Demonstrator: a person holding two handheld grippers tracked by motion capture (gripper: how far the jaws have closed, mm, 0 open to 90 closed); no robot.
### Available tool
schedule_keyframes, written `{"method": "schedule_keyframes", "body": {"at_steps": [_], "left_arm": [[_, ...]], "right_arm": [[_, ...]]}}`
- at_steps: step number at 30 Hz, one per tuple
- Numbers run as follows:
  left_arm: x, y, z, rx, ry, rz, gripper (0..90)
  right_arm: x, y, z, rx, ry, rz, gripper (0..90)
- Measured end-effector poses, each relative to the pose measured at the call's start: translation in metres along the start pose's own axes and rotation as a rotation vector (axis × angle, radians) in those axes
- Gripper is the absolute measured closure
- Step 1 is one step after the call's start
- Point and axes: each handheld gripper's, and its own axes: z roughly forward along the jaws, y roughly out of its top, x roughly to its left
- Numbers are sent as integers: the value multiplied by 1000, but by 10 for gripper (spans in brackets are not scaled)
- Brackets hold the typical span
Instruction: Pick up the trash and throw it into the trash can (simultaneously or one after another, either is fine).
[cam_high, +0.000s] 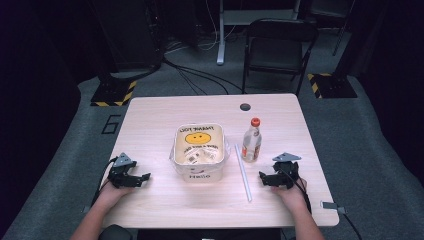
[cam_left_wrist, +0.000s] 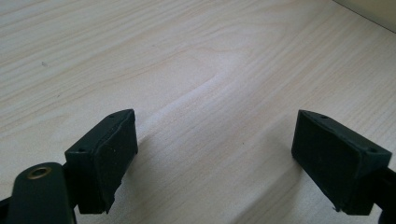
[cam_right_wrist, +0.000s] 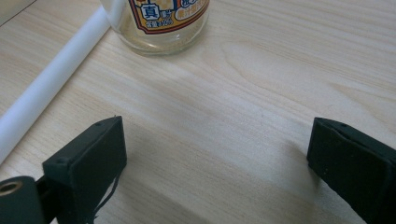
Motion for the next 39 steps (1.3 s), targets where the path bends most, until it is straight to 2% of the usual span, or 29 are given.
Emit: {"method": "schedule_keyframes", "body": {"at_steps": [4, 8, 10, 12, 17, 19, 23, 25, 27, 30, 31, 33, 34, 37, 39], "left_arm": [[1, 0, 0, 3, 7, -5, 140], [2, 1, 0, 7, 14, 1, 140], [2, 1, 0, 6, 14, 0, 140], [2, 1, 0, 7, 14, 0, 140], [2, 1, 0, 6, 14, 0, 140], [1, 1, 0, 7, 12, -10, 141], [2, 1, -1, 11, 13, 3, 141], [1, 0, 0, -1, 12, -9, 141], [1, 0, 0, 0, 12, -8, 141], [1, 0, 0, -1, 11, -8, 141], [1, 0, -1, 10, 5, -4, 141], [1, -1, -1, 3, 9, -5, 141], [1, -1, -2, 3, 9, -1, 141], [0, -2, -2, 0, 9, -1, 141], [0, -2, -3, 6, 5, 0, 141]], "right_arm": [[0, 0, 0, -3, -6, -3, 48], [-3, 1, -5, 17, 4, -8, 146], [-5, 1, -7, 24, 4, -14, 159], [-3, 3, -7, 30, -3, 8, 185], [-4, 5, -11, 55, 3, -5, 297], [-4, 6, -13, 69, 11, 5, 330], [-6, 6, -19, 60, 34, 23, 383], [-7, 8, -23, 48, 43, 25, 401], [-8, 11, -27, 39, 50, 14, 427], [-9, 14, -31, 37, 54, 25, 454], [-10, 15, -32, 36, 56, 13, 462], [-9, 19, -35, 43, 51, 16, 470], [-9, 20, -36, 43, 47, 0, 472], [-9, 25, -41, 22, 46, -17, 472], [-7, 28, -44, 18, 53, -8, 472]]}}
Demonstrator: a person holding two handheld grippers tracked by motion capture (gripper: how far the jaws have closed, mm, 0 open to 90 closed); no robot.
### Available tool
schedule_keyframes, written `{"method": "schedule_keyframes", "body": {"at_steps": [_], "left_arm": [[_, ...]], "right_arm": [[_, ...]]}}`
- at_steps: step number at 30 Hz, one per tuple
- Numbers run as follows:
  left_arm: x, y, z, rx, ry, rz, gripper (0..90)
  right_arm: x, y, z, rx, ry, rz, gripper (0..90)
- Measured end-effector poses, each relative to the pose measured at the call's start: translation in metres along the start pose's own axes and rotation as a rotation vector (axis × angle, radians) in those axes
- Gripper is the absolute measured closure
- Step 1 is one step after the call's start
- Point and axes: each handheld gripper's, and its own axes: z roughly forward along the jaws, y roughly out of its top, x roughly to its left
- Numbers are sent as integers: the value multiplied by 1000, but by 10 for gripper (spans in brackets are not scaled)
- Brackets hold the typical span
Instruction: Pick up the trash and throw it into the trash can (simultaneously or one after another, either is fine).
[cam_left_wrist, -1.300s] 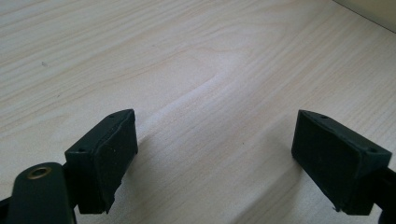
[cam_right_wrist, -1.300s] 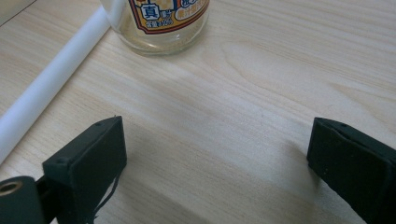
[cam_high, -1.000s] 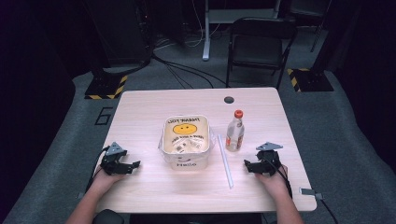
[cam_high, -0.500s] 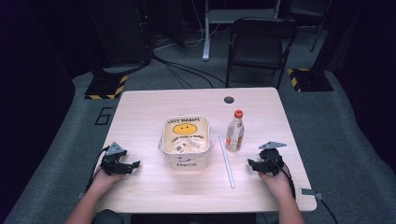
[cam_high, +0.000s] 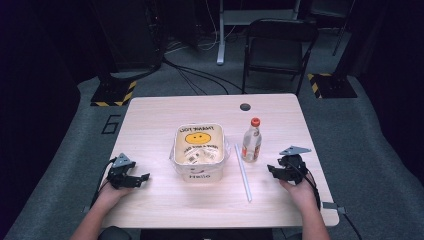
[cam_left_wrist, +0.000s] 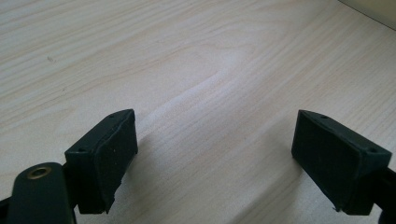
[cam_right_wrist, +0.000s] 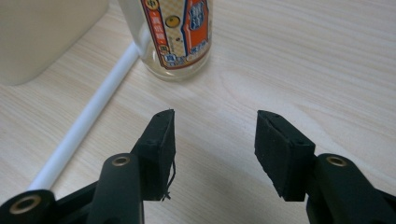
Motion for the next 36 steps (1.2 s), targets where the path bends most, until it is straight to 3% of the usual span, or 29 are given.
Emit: {"method": "schedule_keyframes", "body": {"at_steps": [11, 16, 30, 36], "left_arm": [[-1, -1, 0, -4, 4, -13, 141], [0, 0, 0, -3, 5, 0, 141], [0, 0, 0, -6, 7, -2, 141], [0, -1, 0, -7, 6, -6, 142]], "right_arm": [[9, 20, -27, -66, 58, -16, 477], [10, 28, -36, -81, 71, -8, 482], [12, 49, -43, -104, 136, 5, 483], [14, 62, -47, -112, 140, 1, 482]]}}
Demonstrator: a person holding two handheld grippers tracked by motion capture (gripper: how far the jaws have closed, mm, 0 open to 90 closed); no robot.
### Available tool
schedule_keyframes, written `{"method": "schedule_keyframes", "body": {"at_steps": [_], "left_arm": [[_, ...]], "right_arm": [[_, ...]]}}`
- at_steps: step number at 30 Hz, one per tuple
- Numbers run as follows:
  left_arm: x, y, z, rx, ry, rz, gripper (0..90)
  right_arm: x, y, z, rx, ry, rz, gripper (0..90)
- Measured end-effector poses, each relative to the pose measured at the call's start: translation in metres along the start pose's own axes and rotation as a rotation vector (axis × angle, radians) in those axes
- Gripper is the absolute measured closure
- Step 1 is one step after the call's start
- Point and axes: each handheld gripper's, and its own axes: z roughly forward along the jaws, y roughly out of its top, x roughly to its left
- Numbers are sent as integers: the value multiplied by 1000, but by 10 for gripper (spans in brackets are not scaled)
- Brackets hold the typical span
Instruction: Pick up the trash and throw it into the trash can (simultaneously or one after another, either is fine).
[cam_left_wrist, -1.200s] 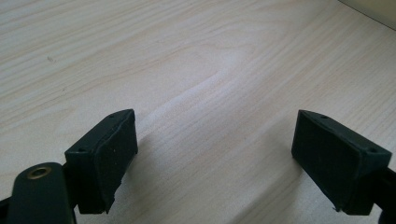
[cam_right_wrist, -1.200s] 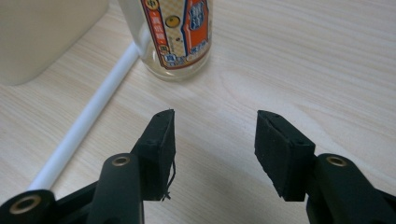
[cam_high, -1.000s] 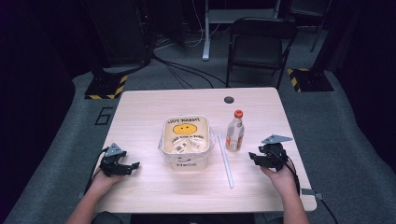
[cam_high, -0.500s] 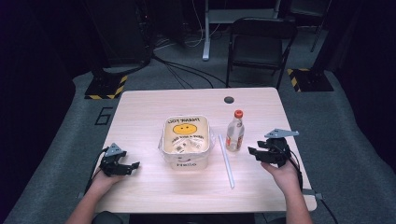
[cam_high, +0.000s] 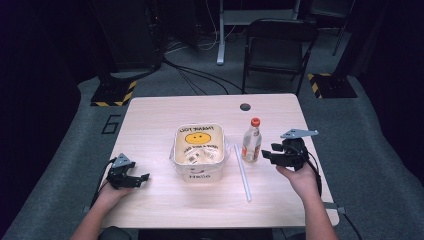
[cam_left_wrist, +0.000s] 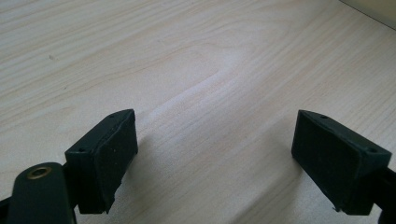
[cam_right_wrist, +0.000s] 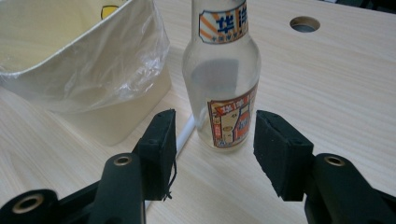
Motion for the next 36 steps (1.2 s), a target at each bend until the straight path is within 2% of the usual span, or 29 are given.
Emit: {"method": "schedule_keyframes", "body": {"at_steps": [17, 36], "left_arm": [[0, 0, 0, 2, 0, -5, 141], [0, 0, 0, 3, 1, -2, 141]], "right_arm": [[6, 30, -5, -18, -5, -30, 483], [6, 52, -7, -23, -8, -47, 469]]}}
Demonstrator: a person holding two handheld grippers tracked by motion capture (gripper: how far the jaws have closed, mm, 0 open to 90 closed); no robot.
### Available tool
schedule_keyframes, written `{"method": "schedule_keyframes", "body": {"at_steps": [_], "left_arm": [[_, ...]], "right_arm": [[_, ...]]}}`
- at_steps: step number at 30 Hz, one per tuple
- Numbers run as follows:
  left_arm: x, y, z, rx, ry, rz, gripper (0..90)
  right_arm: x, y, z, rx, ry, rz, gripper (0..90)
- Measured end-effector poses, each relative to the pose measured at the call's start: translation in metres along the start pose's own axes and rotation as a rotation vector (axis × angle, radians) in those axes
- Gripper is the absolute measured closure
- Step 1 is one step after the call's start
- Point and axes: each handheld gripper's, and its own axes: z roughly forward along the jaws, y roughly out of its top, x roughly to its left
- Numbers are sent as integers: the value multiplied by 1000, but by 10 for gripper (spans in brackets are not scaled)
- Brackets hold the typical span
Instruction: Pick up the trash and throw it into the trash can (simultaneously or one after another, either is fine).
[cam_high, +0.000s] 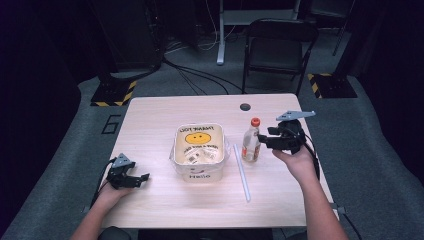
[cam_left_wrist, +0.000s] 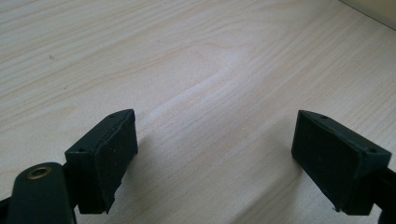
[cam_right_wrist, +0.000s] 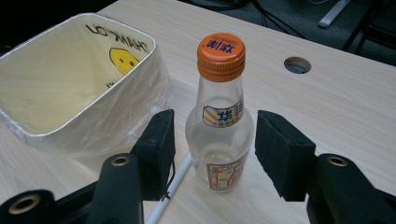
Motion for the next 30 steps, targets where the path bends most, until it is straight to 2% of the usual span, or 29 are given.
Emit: {"method": "schedule_keyframes", "body": {"at_steps": [14, 19, 30], "left_arm": [[0, 0, 0, -1, 0, -3, 141], [0, 0, 0, 0, 0, 1, 141], [0, 0, 0, 0, 1, -1, 141]], "right_arm": [[-1, 20, 9, -30, -9, -2, 473], [-1, 26, 12, -40, -3, 11, 489], [-2, 30, 23, -36, -12, 11, 539]]}}
